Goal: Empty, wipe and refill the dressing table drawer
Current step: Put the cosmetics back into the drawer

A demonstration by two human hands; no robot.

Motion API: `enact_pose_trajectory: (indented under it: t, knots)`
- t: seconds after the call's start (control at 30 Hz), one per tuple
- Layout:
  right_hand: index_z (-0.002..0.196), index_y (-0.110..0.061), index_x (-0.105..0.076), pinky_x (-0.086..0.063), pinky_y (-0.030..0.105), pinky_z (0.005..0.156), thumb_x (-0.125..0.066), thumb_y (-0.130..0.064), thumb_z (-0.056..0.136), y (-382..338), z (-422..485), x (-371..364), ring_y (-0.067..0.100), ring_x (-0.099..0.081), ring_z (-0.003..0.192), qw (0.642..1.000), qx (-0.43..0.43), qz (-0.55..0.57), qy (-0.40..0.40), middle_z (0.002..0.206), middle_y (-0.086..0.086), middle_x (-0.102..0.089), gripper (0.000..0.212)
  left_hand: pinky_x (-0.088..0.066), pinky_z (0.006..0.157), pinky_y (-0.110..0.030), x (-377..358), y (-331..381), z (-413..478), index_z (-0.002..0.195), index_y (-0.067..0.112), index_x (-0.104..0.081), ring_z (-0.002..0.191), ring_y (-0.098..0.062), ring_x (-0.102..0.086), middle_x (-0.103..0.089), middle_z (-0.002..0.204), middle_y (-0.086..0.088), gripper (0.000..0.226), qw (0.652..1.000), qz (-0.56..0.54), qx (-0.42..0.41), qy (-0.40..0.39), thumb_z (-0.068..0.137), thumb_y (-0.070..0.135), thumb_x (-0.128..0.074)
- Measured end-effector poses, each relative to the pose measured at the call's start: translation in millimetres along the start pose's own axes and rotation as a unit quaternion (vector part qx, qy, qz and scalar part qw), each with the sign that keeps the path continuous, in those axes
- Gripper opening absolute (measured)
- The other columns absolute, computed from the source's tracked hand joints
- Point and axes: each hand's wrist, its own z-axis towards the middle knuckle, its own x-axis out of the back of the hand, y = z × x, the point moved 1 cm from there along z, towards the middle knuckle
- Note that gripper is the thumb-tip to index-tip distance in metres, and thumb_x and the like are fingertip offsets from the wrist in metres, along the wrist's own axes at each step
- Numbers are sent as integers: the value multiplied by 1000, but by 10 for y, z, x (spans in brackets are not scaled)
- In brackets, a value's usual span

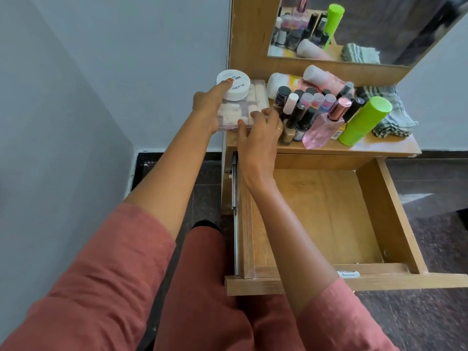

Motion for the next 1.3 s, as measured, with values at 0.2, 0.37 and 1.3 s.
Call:
enact_pose_trajectory:
  t: [0.2, 0.37, 1.3]
  knots:
    - [113, 0, -54, -36, 40, 104, -57, -18, 89, -11, -22, 23, 30, -33, 127, 998, -23, 58, -4, 132, 16, -40, 30, -54, 58, -38, 55, 3, -44, 109, 7, -39, 75, -23, -62, -57, 95, -10, 41, 1000, -28, 7, -4, 81, 18, -67]
    - [116, -3, -54, -37, 35, 103, -60, -19, 87, -39, -149, 110, 27, -35, 125, 994, -36, 105, -6, 129, 13, -42, 34, -57, 54, -36, 191, -35, -158, 124, 4, -45, 84, -27, -66, -61, 113, -14, 56, 1000, -31, 2, -6, 77, 20, -71]
    - [101, -7, -64, -45, 19, 70, -67, -23, 82, 858, -1058, 1054, 12, -59, 85, 928, -252, 261, -87, 90, 2, -65, 25, -56, 70, -43, 301, -1062, -1368, 106, 5, -60, 78, -25, -66, -67, 89, -11, 34, 991, -32, 101, -85, 77, 19, -71]
